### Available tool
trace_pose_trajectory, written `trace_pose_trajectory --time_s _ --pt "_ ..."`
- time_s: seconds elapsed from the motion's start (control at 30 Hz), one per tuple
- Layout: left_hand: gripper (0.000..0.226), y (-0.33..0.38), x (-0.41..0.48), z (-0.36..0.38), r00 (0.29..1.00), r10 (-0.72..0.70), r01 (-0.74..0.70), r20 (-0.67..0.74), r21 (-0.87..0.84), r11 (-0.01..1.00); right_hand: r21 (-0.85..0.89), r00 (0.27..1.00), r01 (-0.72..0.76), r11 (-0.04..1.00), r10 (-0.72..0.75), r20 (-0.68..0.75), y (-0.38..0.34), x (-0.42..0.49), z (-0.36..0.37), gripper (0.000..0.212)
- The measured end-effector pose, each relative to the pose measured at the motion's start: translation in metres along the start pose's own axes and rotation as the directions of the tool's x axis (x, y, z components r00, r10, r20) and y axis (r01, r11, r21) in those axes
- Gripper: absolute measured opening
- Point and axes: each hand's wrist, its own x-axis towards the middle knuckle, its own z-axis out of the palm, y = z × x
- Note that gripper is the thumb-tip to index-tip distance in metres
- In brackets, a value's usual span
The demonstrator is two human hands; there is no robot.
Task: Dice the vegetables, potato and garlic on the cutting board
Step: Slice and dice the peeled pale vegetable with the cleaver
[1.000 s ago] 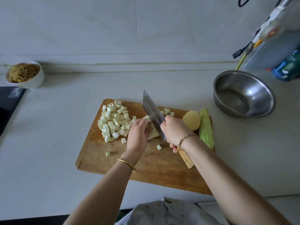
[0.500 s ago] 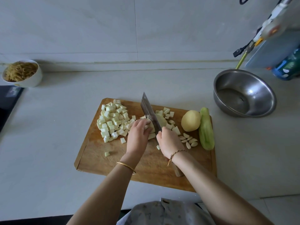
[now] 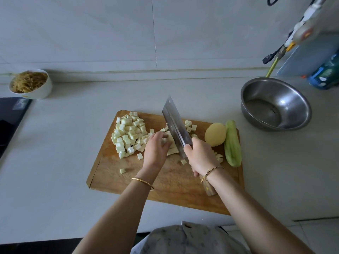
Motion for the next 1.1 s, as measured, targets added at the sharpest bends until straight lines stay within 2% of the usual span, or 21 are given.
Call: trace_pose_trajectory --time_s 0.23,0.4,0.67,0.8,0.93,1.1 --pt "0.021 -0.002 -0.002 0.002 0.999 0.023 -0.023 -0.042 0.003 1.000 0.042 0.999 0.039 0.998 -0.038 -0.011 -0.007 -0.007 -0.007 0.024" --pt "0.020 -0.002 -0.002 0.003 0.998 -0.006 0.006 -0.065 -0.004 1.000 0.001 0.999 0.022 1.000 -0.022 0.039 -0.009 -0.009 -0.006 0.014" --pt "0.016 0.000 -0.004 0.004 0.997 0.022 -0.020 -0.079 0.031 0.999 -0.098 0.994 0.004 0.995 0.007 0.109 -0.025 0.004 -0.008 0.015" --pt "0.017 0.001 -0.005 0.004 0.997 0.011 -0.009 -0.077 0.023 1.000 -0.086 0.993 -0.014 0.996 0.024 0.117 -0.027 0.009 0.002 0.018" --pt "0.019 0.001 -0.006 0.003 0.998 -0.007 0.008 -0.067 0.017 1.000 -0.100 0.995 -0.026 0.995 0.036 0.094 -0.021 0.014 0.015 0.016" --pt "0.020 0.000 -0.006 0.004 0.998 -0.016 0.016 -0.058 0.003 1.000 -0.122 0.999 -0.010 0.992 0.017 0.049 -0.015 0.017 0.026 0.024"
